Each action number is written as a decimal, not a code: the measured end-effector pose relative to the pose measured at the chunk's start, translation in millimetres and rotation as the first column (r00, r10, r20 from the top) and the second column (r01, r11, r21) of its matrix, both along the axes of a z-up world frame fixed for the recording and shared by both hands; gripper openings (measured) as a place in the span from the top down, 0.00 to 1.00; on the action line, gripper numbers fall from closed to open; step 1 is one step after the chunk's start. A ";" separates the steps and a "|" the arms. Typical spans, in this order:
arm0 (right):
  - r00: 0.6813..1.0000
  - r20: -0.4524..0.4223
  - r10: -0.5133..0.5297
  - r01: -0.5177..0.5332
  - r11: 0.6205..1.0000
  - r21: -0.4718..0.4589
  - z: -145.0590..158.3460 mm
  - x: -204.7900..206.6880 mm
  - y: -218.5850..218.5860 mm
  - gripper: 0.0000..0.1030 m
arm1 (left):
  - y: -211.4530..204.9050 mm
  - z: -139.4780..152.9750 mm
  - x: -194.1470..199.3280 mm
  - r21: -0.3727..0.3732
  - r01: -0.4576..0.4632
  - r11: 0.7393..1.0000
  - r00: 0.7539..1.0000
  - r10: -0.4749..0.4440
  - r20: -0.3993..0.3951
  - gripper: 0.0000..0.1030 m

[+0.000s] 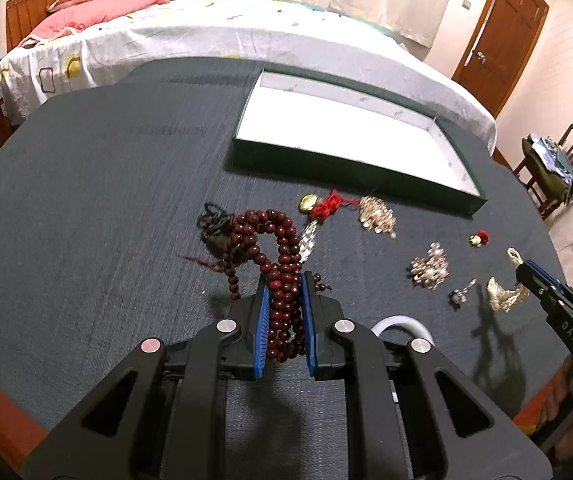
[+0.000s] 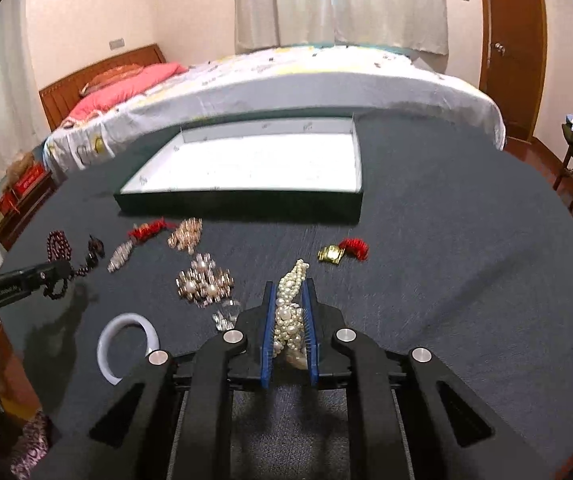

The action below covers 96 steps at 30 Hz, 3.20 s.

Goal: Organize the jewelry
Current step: 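Carry both strands into the white box and open both tools to release, then move the left tool to the white jade bangle and close on it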

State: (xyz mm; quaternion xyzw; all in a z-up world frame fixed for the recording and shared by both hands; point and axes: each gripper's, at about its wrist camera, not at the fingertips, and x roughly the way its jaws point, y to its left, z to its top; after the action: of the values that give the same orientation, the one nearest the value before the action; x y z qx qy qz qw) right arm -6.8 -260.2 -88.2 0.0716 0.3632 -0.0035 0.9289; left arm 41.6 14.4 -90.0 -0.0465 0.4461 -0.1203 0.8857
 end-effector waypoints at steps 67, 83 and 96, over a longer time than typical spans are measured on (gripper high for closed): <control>0.996 0.068 -0.061 0.060 0.998 0.018 21.7 225.1 -37.0 0.47 | -90.4 5.7 248.8 -0.009 0.044 0.999 0.996 -0.044 0.074 0.29; 0.989 0.130 -0.076 0.083 0.995 -0.052 18.6 68.4 -14.0 0.47 | -60.7 30.0 91.2 -0.011 0.022 1.000 0.980 -0.020 0.196 0.24; 0.989 0.119 -0.088 0.099 0.991 -0.089 -5.6 -3.7 -10.9 0.47 | -49.3 1.7 -1.6 -0.010 -0.001 1.000 0.987 0.003 0.164 0.24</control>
State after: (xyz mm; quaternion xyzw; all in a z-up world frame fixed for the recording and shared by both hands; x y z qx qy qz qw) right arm -10.5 -271.1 -93.8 0.0445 0.3047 -0.0601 0.9495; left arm 40.0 -34.9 -88.3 -0.0411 0.3712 -0.1248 0.9192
